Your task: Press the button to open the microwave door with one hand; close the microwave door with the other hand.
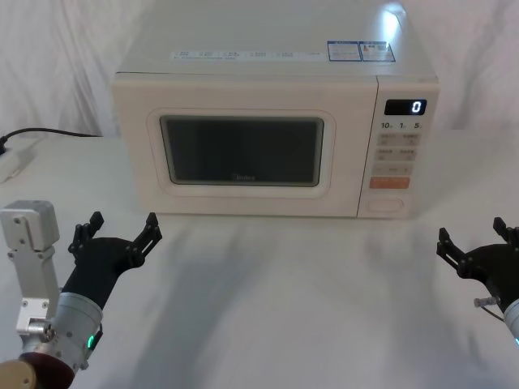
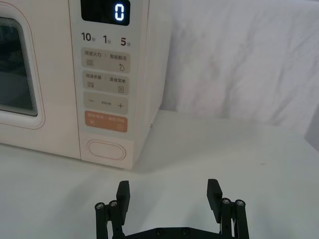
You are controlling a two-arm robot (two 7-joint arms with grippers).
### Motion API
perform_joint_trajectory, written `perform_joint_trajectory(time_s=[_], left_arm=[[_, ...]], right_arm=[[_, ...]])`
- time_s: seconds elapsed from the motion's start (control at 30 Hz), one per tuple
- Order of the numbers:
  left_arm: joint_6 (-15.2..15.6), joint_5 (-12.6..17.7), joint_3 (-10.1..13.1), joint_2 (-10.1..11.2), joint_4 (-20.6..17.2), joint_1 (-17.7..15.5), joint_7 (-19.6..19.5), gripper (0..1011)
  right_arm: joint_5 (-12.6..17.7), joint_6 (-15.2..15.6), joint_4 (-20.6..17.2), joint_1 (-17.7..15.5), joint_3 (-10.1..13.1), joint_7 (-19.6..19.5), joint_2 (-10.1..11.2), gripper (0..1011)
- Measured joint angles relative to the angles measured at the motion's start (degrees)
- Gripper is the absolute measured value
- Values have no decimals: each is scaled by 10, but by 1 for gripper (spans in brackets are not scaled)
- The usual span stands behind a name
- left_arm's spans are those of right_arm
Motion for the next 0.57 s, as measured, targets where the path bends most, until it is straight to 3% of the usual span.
perform_joint_trajectory(time_s=[0.57], left_arm=[[0, 0, 0, 0, 0, 0, 0, 1001]], right_arm=[[0, 0, 0, 0, 0, 0, 0, 1002]])
